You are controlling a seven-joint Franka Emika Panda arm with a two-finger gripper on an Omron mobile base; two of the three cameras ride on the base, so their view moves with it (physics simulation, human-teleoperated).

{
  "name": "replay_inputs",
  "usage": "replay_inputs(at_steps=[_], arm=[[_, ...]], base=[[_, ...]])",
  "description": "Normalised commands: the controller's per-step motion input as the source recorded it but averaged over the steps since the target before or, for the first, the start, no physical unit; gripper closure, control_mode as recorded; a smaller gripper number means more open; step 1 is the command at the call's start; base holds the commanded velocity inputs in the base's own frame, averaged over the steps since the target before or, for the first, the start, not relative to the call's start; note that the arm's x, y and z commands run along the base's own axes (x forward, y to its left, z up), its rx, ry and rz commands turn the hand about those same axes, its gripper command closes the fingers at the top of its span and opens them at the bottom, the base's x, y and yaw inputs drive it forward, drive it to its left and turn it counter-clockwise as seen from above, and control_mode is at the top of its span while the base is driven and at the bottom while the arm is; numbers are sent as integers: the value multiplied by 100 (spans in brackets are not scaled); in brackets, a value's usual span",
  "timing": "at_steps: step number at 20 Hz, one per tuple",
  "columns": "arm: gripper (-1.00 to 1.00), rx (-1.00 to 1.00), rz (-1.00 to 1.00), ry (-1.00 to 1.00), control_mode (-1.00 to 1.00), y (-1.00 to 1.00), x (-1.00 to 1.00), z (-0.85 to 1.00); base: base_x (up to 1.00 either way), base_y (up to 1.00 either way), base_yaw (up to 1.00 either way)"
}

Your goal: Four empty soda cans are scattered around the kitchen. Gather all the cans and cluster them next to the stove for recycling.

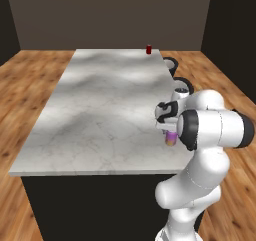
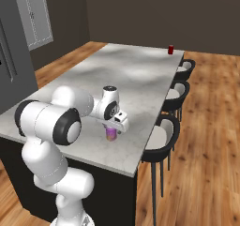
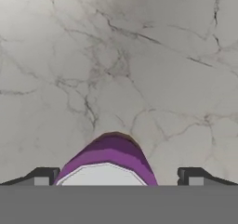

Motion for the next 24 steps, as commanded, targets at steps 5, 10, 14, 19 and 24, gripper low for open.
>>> replay_inputs(at_steps=[5, 10, 14, 19, 24], arm=[[-100, 0, -9, 0, -100, 1, 1, -2], [100, 0, -7, 0, -100, 1, 7, -4], [100, 1, -6, 1, -100, 0, 0, -3], [100, 3, -6, 1, -100, 1, -4, -2], [100, 3, -1, 0, -100, 9, -21, 26]], base=[[0, 0, 0], [0, 0, 0], [0, 0, 0], [0, 0, 0], [0, 0, 0]])
